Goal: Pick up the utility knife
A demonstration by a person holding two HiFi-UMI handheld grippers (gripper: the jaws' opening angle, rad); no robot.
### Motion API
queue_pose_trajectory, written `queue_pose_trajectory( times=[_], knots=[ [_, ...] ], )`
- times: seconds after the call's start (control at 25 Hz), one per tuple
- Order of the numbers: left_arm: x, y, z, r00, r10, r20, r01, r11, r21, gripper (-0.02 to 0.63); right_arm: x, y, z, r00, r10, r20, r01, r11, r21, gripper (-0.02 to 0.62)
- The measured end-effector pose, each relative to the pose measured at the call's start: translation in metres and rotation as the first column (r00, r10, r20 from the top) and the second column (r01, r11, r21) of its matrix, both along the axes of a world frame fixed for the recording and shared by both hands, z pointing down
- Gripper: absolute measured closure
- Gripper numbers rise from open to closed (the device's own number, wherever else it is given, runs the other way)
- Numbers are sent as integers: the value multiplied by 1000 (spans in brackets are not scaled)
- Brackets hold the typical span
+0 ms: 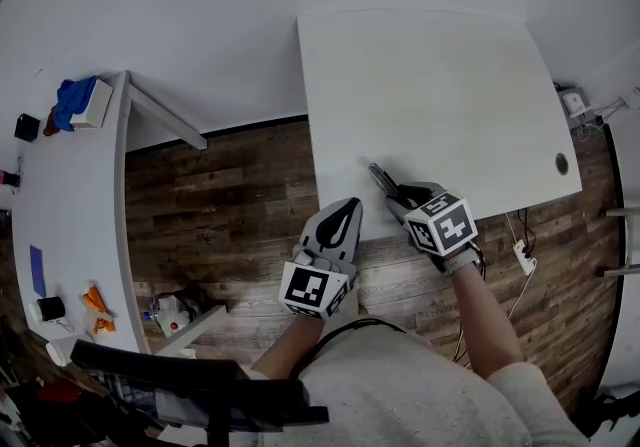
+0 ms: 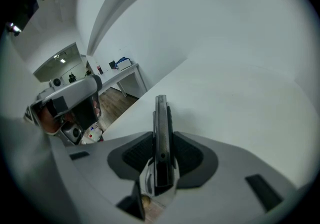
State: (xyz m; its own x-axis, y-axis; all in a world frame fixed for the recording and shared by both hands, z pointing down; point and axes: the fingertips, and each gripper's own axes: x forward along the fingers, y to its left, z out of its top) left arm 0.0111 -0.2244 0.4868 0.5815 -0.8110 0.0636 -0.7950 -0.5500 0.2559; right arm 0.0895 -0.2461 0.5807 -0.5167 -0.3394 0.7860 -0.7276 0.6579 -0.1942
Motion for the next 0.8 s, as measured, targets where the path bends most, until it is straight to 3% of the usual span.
queue_pose_trajectory(
  times=[0.8],
  knots=[
    [2, -7, -7, 1000, 1, -5, -1, 1000, 4, 598, -1, -7, -44, 997, 33, 71, -38, 997, 71, 465]
  ],
)
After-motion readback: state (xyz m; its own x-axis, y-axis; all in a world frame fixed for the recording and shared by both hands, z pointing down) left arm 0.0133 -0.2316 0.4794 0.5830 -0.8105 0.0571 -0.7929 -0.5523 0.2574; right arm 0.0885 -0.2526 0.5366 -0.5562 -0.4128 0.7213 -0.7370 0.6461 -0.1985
